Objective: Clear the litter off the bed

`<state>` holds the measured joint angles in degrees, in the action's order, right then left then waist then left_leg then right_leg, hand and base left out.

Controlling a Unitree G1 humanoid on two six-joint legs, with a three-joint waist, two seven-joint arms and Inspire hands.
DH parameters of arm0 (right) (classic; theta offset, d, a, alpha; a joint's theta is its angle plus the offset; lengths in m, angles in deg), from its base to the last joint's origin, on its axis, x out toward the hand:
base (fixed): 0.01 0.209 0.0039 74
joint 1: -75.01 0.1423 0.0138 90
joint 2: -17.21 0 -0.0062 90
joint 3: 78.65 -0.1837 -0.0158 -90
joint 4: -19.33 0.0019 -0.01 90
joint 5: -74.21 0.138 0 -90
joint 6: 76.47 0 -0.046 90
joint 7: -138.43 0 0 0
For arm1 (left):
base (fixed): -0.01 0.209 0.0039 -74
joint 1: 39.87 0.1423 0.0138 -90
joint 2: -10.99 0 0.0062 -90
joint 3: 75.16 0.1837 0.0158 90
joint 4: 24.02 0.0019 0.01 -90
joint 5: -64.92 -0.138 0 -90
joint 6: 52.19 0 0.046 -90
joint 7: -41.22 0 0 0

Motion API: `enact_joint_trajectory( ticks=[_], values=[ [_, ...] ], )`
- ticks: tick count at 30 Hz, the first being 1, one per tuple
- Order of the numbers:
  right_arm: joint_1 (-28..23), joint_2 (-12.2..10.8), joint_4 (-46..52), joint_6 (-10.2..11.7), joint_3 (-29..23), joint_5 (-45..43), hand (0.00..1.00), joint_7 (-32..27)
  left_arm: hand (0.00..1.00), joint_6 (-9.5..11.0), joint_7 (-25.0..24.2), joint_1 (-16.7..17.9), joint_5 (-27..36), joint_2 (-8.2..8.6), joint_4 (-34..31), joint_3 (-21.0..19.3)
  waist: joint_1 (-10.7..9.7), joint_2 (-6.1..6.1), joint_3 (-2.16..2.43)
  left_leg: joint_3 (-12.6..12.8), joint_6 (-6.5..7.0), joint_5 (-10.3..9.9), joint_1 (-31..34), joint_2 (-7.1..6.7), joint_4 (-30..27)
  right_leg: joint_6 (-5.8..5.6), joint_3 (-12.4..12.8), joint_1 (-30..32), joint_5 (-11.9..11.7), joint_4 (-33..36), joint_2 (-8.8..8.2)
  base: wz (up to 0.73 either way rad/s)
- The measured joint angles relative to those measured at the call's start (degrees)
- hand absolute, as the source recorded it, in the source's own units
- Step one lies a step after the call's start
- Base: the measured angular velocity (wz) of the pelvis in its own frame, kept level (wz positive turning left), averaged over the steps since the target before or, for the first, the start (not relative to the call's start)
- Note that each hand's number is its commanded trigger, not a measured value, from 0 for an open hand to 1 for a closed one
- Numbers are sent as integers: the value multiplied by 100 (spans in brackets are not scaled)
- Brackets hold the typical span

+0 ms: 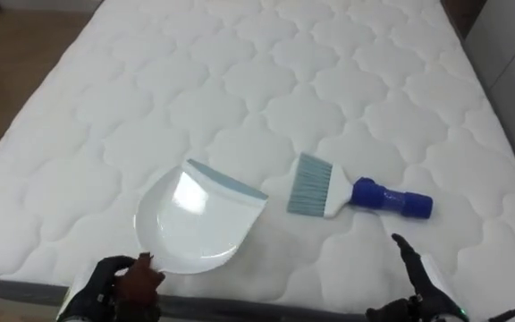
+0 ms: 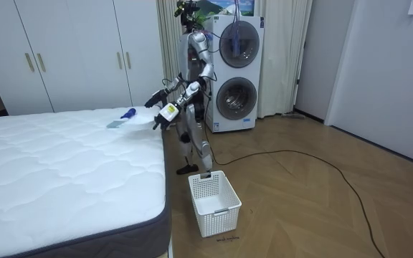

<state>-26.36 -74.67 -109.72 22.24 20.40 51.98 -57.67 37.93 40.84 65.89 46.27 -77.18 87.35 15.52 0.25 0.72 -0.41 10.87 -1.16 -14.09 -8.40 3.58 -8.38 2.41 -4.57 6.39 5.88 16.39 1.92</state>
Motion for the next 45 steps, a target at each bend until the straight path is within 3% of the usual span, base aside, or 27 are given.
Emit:
enact_joint_trajectory(
  ticks=[5,11,16,22,28,34,38,45],
  values=[
    [4,-106,-341,1,-84,100,0,0,0,134,30,-33,80,59,130,279,-63,-19,11,-6,0,0,-14,7,-2,-6,-13,-56,-8,-73,3,4],
    [-54,-146,-532,1,-143,294,0,-96,0,237,271,-54,225,79,456,315,-150,-42,11,86,0,0,-49,3,-9,-13,128,-35,0,-84,37,-8],
    [-64,-148,-694,1,-158,393,0,-202,0,386,452,-144,226,100,1166,305,-146,-31,5,153,10,-10,-98,9,78,-4,189,-50,-44,-85,83,-10],
    [-104,-214,-1011,0,-324,394,0,-220,0,411,480,-166,221,191,1759,210,-129,-10,2,149,-3,-17,-105,41,90,16,170,-50,-66,-135,122,-1],
    [-73,-274,-1288,5,-406,438,0,-249,0,423,527,-110,394,231,1957,147,-95,61,34,165,-27,-31,-123,77,108,24,140,-83,-75,-198,150,-1],
    [-42,-317,-1998,-108,-674,400,0,50,0,468,559,-30,592,412,2745,-362,-66,56,44,129,-27,-31,-168,78,107,16,148,-144,-49,-238,152,4],
    [-92,-316,-2425,-543,-701,108,0,511,0,256,597,104,559,404,3239,-755,73,-17,42,133,-38,-41,-223,82,118,33,143,-167,-45,-147,163,-3],
    [-41,-318,-2769,-1266,-695,-56,0,1481,0,-484,498,218,548,401,4026,-910,175,-105,39,-67,-18,-105,-237,84,71,46,105,-238,-45,-176,163,2]
  ],
)
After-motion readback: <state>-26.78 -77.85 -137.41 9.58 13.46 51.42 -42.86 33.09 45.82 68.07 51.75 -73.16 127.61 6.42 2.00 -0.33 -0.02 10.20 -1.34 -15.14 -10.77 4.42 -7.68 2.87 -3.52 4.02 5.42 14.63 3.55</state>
